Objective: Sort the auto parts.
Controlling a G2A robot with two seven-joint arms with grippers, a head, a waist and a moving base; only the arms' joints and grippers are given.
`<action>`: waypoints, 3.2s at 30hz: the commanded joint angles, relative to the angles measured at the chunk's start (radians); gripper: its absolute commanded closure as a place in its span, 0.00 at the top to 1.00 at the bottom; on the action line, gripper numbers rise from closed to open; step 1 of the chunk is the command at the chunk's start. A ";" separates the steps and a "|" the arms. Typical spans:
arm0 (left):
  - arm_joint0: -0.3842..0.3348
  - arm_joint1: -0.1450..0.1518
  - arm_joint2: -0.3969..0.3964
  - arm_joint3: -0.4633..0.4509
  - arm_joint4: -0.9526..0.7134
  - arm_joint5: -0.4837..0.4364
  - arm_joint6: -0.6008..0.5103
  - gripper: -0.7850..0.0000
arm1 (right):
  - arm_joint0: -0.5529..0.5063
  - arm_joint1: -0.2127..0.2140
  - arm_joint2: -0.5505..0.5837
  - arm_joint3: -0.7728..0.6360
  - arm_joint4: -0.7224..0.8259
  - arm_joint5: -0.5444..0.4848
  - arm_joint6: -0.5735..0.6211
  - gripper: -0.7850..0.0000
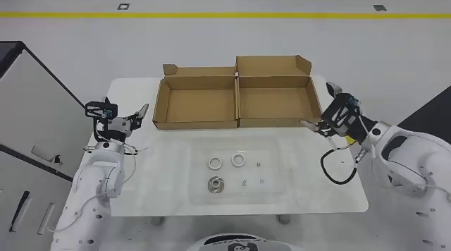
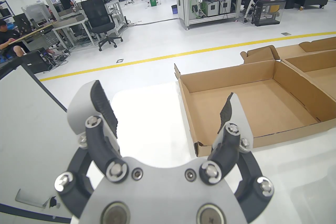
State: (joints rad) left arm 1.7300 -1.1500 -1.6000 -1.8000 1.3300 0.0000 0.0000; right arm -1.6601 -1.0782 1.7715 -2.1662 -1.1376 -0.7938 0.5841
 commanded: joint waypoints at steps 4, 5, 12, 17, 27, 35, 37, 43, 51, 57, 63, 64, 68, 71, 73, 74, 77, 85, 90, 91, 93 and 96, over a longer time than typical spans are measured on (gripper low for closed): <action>0.000 0.000 0.000 0.000 0.000 0.000 0.000 1.00 | 0.092 0.015 -0.077 0.012 0.065 -0.079 0.173 1.00; 0.000 0.000 0.000 0.000 0.000 0.000 0.000 1.00 | 0.111 0.018 -0.099 0.013 0.073 -0.095 0.206 1.00; 0.000 0.000 0.000 0.000 0.000 0.000 0.000 1.00 | 0.209 0.046 -0.261 0.027 0.124 -0.108 0.334 1.00; 0.000 0.000 0.000 0.000 0.000 0.000 0.000 1.00 | 0.261 0.089 -0.372 0.032 0.127 -0.092 0.350 1.00; 0.000 0.000 0.000 0.000 0.000 0.000 0.000 1.00 | 0.364 0.190 -0.589 0.057 0.229 -0.012 0.431 1.00; 0.000 0.000 0.000 0.000 0.000 0.000 0.000 1.00 | 0.463 0.264 -0.736 0.081 0.346 0.049 0.491 1.00; 0.000 0.000 0.000 0.000 0.000 0.000 0.000 1.00 | 0.491 0.278 -0.759 0.085 0.379 0.060 0.502 1.00; 0.000 0.000 0.000 0.000 0.000 0.000 0.000 1.00 | 0.510 0.286 -0.765 0.089 0.398 0.070 0.512 1.00; 0.000 0.000 0.000 0.000 0.000 0.000 0.000 1.00 | 0.510 0.286 -0.765 0.089 0.398 0.070 0.512 1.00; 0.000 0.000 0.000 0.000 0.000 0.000 0.000 1.00 | 0.522 0.287 -0.780 0.065 0.370 0.084 0.526 1.00; 0.000 0.000 0.000 0.000 0.000 0.000 0.000 1.00 | 0.629 0.297 -0.932 0.046 0.377 0.179 0.622 1.00; 0.000 0.000 0.000 0.000 0.000 0.000 0.000 1.00 | 0.660 0.299 -0.969 0.047 0.385 0.198 0.640 1.00; 0.000 0.000 0.000 0.000 0.000 0.000 0.000 1.00 | 0.790 0.301 -1.120 0.071 0.437 0.272 0.714 1.00; 0.000 0.000 0.000 0.000 0.000 0.000 0.000 1.00 | 0.874 0.298 -1.207 0.096 0.498 0.307 0.749 1.00; 0.000 0.000 0.000 0.000 0.000 0.000 0.000 1.00 | 0.920 0.296 -1.254 0.110 0.540 0.324 0.766 1.00; 0.000 0.000 0.000 0.000 0.000 0.000 0.000 1.00 | 0.940 0.295 -1.274 0.116 0.558 0.330 0.772 1.00; 0.000 0.000 0.000 0.000 0.000 0.000 0.000 1.00 | 0.991 0.292 -1.345 0.127 0.590 0.346 0.788 1.00; 0.000 0.000 0.000 0.000 0.000 0.000 0.000 1.00 | 1.103 0.280 -1.500 0.192 0.644 0.334 0.776 1.00; 0.000 0.000 0.000 0.000 0.000 0.000 0.000 1.00 | 1.143 0.266 -1.557 0.223 0.662 0.319 0.761 0.93; 0.000 0.000 0.000 0.000 0.000 0.000 0.000 1.00 | 1.149 0.263 -1.566 0.227 0.664 0.316 0.758 0.89; 0.000 0.000 0.000 0.000 0.000 0.000 0.000 1.00 | 1.156 0.257 -1.585 0.237 0.667 0.312 0.754 0.76; 0.000 0.000 0.000 0.000 0.000 0.000 0.000 1.00 | 1.159 0.247 -1.602 0.248 0.673 0.308 0.750 0.72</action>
State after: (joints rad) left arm 1.7300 -1.1500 -1.6000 -1.8000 1.3300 0.0000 0.0000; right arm -0.4998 -0.8283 0.1715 -1.9211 -0.4668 -0.4854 1.3347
